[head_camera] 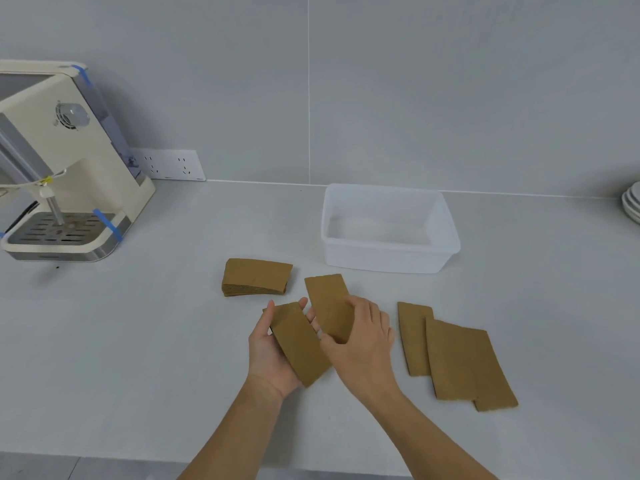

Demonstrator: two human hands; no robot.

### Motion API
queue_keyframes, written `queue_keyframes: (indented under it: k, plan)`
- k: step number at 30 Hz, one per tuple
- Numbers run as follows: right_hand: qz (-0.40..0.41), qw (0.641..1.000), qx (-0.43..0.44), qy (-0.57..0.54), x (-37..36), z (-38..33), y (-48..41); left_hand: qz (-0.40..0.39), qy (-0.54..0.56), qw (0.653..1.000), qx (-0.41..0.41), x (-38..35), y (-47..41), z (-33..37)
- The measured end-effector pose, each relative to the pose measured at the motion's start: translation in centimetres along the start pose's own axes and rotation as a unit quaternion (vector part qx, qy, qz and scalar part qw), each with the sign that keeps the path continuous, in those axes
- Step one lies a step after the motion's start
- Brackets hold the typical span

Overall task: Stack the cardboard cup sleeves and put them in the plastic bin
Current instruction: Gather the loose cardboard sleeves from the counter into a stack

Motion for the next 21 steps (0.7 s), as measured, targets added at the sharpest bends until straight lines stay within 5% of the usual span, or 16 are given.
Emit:
queue_keyframes:
  k: [21]
  plan:
    - [-0.084,0.996,-0.024,-0.032,-1.1,0.9,3.8,-0.046,-0.031,0.998,0.030,-2.0,0.0,-3.7]
Point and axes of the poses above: each hand's wrist, its own y-axis away from the middle knuckle, its own x-axis out of the back of the hand, z = x × y, the point moved 5 cm from there along -y, towards the middle knuckle, and after that the axes turned 6 degrees about z, right-handed, at the moved point
